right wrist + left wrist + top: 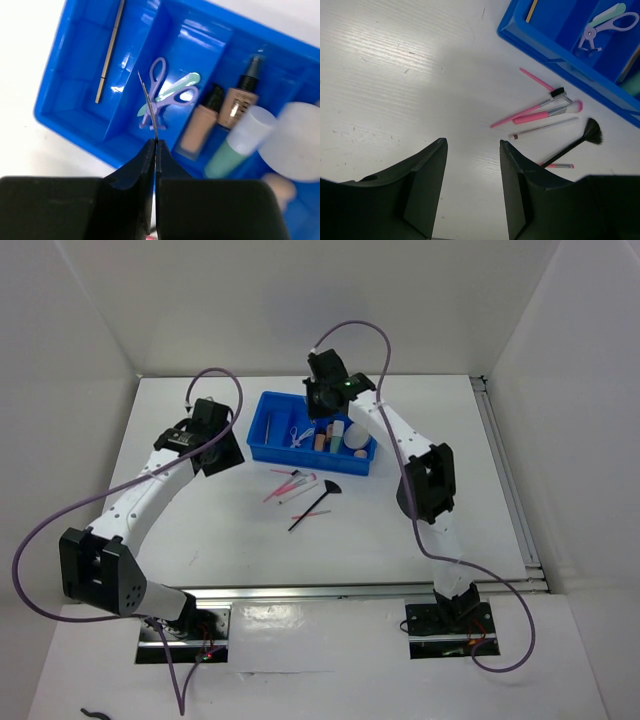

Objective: Organize the makeup

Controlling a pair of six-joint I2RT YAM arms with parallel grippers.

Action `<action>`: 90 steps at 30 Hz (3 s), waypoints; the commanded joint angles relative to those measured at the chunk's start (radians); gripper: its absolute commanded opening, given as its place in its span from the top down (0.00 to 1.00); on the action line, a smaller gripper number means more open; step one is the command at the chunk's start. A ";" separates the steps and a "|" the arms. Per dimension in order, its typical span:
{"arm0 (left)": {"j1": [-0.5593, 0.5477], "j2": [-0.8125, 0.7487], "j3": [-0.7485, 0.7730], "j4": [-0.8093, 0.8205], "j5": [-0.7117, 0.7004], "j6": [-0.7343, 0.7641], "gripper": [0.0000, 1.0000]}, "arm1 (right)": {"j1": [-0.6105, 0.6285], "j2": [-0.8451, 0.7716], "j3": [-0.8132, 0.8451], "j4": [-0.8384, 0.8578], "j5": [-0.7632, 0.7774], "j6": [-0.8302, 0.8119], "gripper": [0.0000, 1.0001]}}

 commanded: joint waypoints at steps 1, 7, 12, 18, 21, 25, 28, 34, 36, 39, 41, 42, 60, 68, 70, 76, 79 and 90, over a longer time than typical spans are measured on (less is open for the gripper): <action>0.016 -0.045 -0.003 0.023 0.005 -0.027 0.41 | -0.006 0.081 0.098 0.059 -0.068 0.008 0.95; 0.025 -0.045 -0.021 0.023 0.017 -0.027 0.41 | -0.017 0.189 0.153 0.109 -0.108 0.017 0.95; 0.025 -0.036 -0.021 0.023 0.051 -0.008 0.41 | -0.026 0.220 0.178 0.138 -0.139 0.026 0.61; -0.013 -0.002 -0.041 0.066 0.086 0.059 0.41 | -0.026 0.139 0.178 0.138 -0.159 0.002 0.36; -0.055 0.039 -0.064 0.086 0.149 0.154 0.47 | -0.026 0.062 0.149 0.098 -0.110 -0.021 0.36; -0.165 0.188 -0.014 0.047 0.185 0.245 0.56 | -0.036 -0.129 -0.043 0.087 0.014 -0.056 0.36; -0.285 0.265 0.055 0.017 0.065 0.243 0.47 | -0.057 -0.307 -0.267 0.098 0.093 -0.069 0.34; -0.359 0.440 0.184 -0.029 -0.013 0.233 0.31 | -0.187 -0.568 -0.537 0.066 0.111 -0.038 0.34; -0.359 0.476 0.210 -0.029 -0.023 0.233 0.31 | -0.227 -0.622 -0.580 0.031 0.111 -0.038 0.34; -0.359 0.512 0.221 -0.004 -0.035 0.253 0.35 | -0.259 -0.668 -0.611 0.018 0.111 -0.049 0.34; -0.359 0.555 0.247 -0.004 -0.073 0.262 0.39 | -0.272 -0.677 -0.623 0.007 0.111 -0.049 0.34; -0.359 0.570 0.258 -0.004 -0.073 0.271 0.42 | -0.282 -0.691 -0.635 0.007 0.111 -0.059 0.34; -0.359 0.635 0.252 0.028 0.056 0.311 0.79 | -0.312 -0.700 -0.654 0.007 0.121 -0.079 0.34; -0.359 0.517 0.232 0.017 0.161 0.380 1.00 | -0.312 -0.710 -0.663 0.017 0.121 -0.079 0.34; -0.359 0.457 0.232 0.007 0.200 0.401 1.00 | -0.312 -0.710 -0.663 0.017 0.121 -0.079 0.34; -0.348 0.374 0.330 -0.072 0.231 0.414 1.00 | -0.312 -0.710 -0.663 0.017 0.121 -0.079 0.34; -0.307 0.365 0.433 -0.092 0.160 0.383 1.00 | -0.312 -0.710 -0.663 0.017 0.121 -0.079 0.34; -0.176 0.717 0.945 -0.118 -0.041 0.383 1.00 | -0.312 -0.690 -0.660 0.015 0.096 -0.070 0.34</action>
